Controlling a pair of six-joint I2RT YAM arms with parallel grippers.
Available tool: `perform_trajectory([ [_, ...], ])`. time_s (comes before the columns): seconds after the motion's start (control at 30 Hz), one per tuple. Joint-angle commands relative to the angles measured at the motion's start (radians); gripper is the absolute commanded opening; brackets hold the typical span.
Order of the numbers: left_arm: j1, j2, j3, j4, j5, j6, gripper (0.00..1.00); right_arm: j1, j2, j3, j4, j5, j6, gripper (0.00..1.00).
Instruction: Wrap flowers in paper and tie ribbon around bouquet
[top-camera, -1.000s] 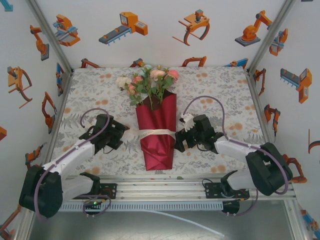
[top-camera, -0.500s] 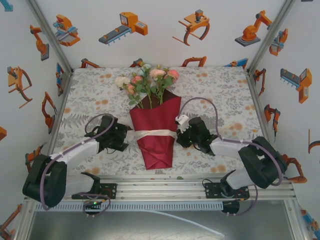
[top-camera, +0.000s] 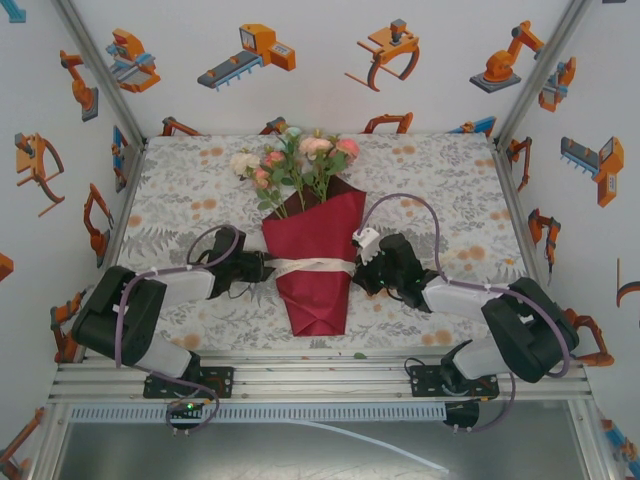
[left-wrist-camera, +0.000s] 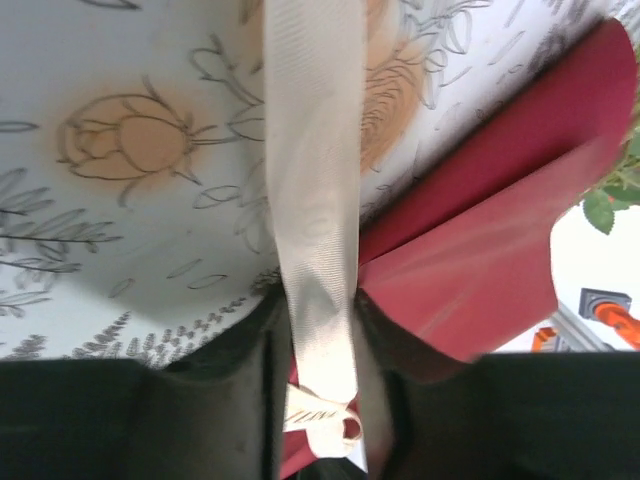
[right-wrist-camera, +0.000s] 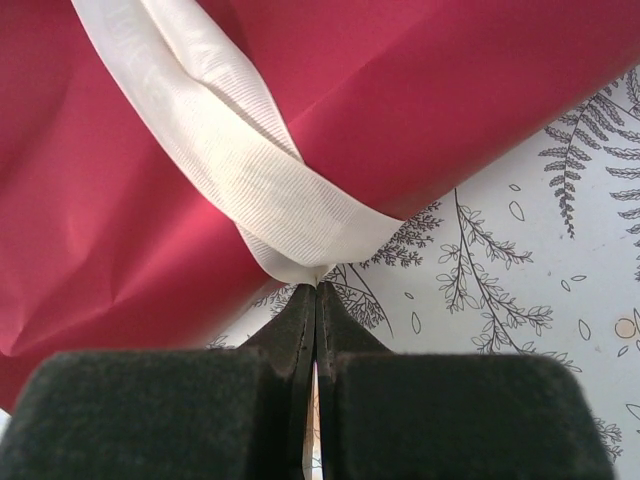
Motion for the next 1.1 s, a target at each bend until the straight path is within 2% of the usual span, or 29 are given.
perform_trajectory([
  [0.0,-0.006,-0.009,-0.039,-0.057,-0.039,-0.036,0.21,0.006,-0.026,0.02,0.005,0.039,0.03,0.02],
  [0.1,-0.005,-0.08,-0.037,-0.153,-0.085,-0.011,0.14,0.005,-0.043,0.023,-0.035,0.1,0.044,0.0],
  [0.3,0.011,-0.238,-0.034,-0.349,-0.2,0.05,0.12,-0.02,-0.056,0.0,-0.046,0.168,0.099,0.0],
  [0.57,0.086,-0.271,-0.037,-0.363,-0.138,0.147,0.12,-0.082,-0.082,-0.034,-0.067,0.242,0.206,0.0],
  [0.67,0.101,-0.27,-0.036,-0.347,-0.132,0.184,0.0,-0.095,-0.103,-0.033,-0.095,0.262,0.234,0.0],
  [0.73,0.128,-0.278,-0.049,-0.32,-0.119,0.203,0.0,-0.108,-0.114,-0.03,-0.118,0.274,0.281,0.0],
  [0.83,0.215,-0.324,-0.076,-0.313,-0.097,0.268,0.0,-0.174,-0.134,-0.015,-0.212,0.334,0.408,0.0],
  [0.97,0.459,-0.405,-0.085,-0.411,-0.047,0.423,0.0,-0.346,-0.177,-0.02,-0.348,0.359,0.578,0.0],
  [1.07,0.642,-0.415,-0.089,-0.403,0.021,0.518,0.0,-0.442,-0.202,-0.026,-0.417,0.373,0.639,0.0],
])
